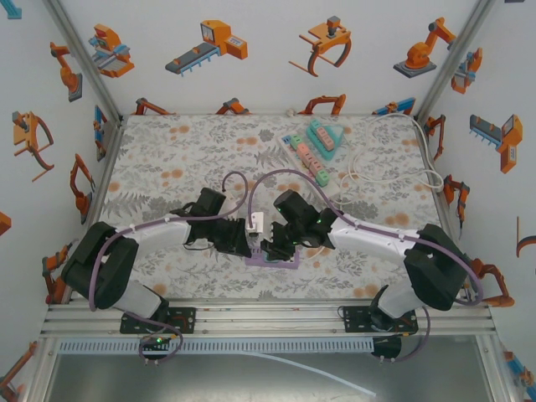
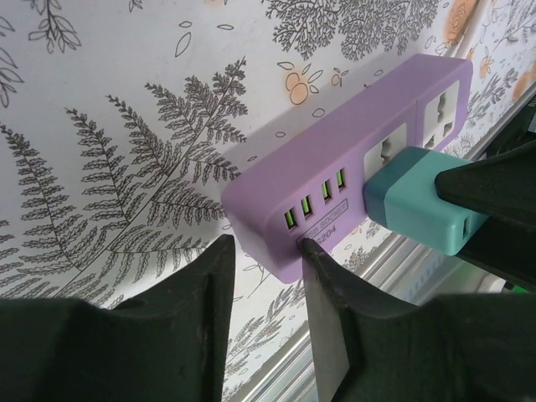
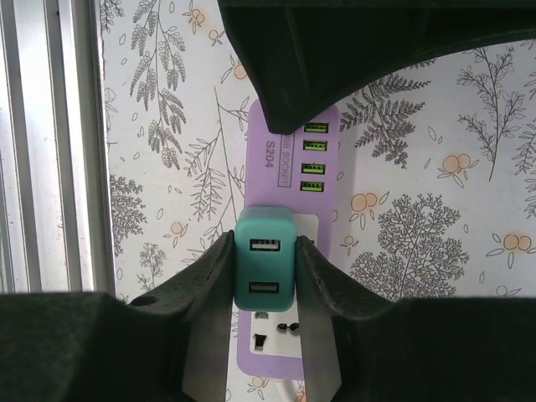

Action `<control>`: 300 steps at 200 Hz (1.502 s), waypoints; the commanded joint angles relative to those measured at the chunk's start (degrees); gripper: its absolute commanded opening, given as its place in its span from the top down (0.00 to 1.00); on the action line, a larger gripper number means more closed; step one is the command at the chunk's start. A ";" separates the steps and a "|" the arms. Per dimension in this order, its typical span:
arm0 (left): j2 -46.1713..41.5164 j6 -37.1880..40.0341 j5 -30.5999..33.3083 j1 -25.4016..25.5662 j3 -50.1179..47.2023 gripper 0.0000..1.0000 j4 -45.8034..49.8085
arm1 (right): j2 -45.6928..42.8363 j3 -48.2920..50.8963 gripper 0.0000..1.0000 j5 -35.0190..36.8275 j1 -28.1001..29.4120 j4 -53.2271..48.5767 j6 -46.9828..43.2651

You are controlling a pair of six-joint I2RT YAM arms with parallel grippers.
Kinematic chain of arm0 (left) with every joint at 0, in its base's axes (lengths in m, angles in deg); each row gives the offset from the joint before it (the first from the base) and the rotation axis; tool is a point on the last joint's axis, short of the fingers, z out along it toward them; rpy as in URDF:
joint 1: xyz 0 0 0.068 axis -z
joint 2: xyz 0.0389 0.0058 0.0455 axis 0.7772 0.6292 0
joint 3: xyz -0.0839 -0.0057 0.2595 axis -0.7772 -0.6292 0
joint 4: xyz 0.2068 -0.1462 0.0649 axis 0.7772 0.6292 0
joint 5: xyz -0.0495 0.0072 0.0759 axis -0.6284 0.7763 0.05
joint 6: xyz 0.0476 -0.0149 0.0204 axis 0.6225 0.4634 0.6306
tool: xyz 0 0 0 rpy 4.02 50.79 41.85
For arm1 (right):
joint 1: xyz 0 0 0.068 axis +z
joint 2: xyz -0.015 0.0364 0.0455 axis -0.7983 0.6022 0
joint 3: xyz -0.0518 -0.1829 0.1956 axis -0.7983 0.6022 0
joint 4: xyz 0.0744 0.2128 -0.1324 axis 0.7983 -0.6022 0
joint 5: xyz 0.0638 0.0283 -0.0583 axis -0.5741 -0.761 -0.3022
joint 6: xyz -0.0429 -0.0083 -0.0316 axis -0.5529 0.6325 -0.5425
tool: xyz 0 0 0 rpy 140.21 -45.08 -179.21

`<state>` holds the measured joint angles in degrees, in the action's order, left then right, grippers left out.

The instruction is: Pull the plug off the socket

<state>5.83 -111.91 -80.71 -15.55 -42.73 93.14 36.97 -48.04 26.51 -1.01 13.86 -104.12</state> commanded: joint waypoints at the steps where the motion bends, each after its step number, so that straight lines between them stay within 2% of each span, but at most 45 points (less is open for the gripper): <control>1: 1.95 1.59 0.88 -0.22 -0.34 0.62 1.19 | 0.55 -3.03 0.70 -1.05 0.50 0.44 -1.13; 38: 3.22 1.75 0.80 -0.22 -0.85 0.61 1.98 | 0.37 -4.45 0.75 -1.23 0.51 -0.30 -1.22; 59: 3.31 2.20 1.98 -0.25 -1.12 0.57 3.77 | 0.05 -5.24 0.77 -1.73 0.51 -0.32 -0.46; 147: 1.92 0.28 3.76 -0.22 -2.12 0.57 4.30 | -6.16 -4.83 0.82 0.28 0.51 -2.78 -0.13; 164: -0.01 0.45 4.01 -0.22 -1.06 0.56 5.42 | -7.76 -5.00 0.82 1.52 0.21 -2.88 2.96; 182: -3.83 0.31 4.36 -0.23 0.55 0.56 6.35 | -9.38 -5.67 0.82 1.81 -1.16 -2.69 10.44; 204: -8.25 0.98 5.17 -0.22 3.88 0.54 8.22 | -11.29 -7.04 0.79 4.74 -3.78 -3.87 21.36; 232: -12.70 3.39 4.62 -0.24 7.30 0.51 10.92 | -13.60 -8.27 0.78 7.01 -8.78 -6.88 30.74; 279: -24.18 7.41 3.82 -0.23 7.24 0.49 9.15 | -20.12 -4.96 0.78 8.48 -22.20 -5.88 44.82; 300: -27.18 9.97 2.60 -0.14 7.80 0.44 7.44 | -23.62 -1.71 0.78 8.80 -29.27 -5.63 49.92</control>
<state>-18.39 -106.80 -76.36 -15.81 -36.44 101.42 17.23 -52.93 33.99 -24.24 8.22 -64.37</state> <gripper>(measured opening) 0.536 0.334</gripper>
